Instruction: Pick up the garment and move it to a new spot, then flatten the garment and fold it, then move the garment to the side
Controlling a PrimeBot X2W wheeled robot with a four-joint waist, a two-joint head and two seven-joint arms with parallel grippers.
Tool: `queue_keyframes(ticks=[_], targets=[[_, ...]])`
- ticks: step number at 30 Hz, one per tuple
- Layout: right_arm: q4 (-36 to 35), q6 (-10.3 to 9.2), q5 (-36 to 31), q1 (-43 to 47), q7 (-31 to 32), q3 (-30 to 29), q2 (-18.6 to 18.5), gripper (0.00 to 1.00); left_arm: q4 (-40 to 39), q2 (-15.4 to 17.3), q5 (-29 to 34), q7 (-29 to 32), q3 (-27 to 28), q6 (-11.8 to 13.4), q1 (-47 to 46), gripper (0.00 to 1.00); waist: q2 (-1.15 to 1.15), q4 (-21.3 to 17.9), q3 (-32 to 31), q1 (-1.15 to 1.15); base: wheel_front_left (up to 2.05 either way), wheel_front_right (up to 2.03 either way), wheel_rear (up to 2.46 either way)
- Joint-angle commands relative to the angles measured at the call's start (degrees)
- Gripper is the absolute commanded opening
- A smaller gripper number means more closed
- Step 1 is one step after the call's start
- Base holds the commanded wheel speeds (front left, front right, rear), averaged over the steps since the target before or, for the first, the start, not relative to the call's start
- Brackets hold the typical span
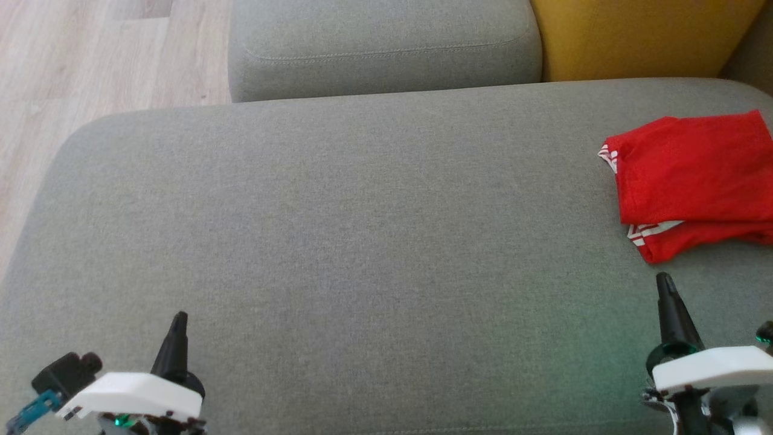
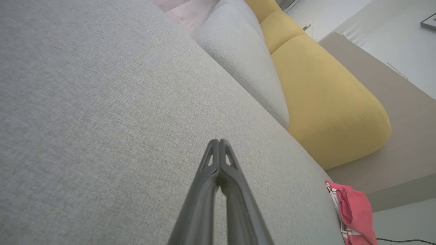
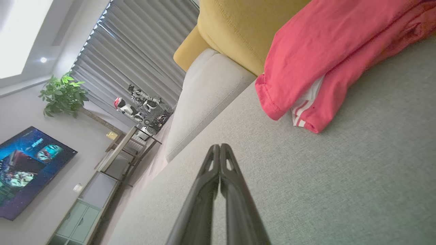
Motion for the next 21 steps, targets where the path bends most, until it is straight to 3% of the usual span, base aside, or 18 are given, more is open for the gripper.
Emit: queue_keyframes(ticks=[1,21], targets=[[-1.42,-0.02,2.12,-3.62,0.15,0.14,0.08,0.0,-1.58,0.2,-1.75,0.42,2.1,-0.68,-3.8,0.0,0.0,-0.01,0.03,0.0,0.0,0.0,0.0],[1.26,-0.03,14.61,-5.81,0.61,-0.49,0.3,0.0,-0.72,-1.79,-12.48,3.25,5.38,-2.82,-5.71,0.0,0.0,-0.17,0.35,0.0,0.0,0.0,0.0]])
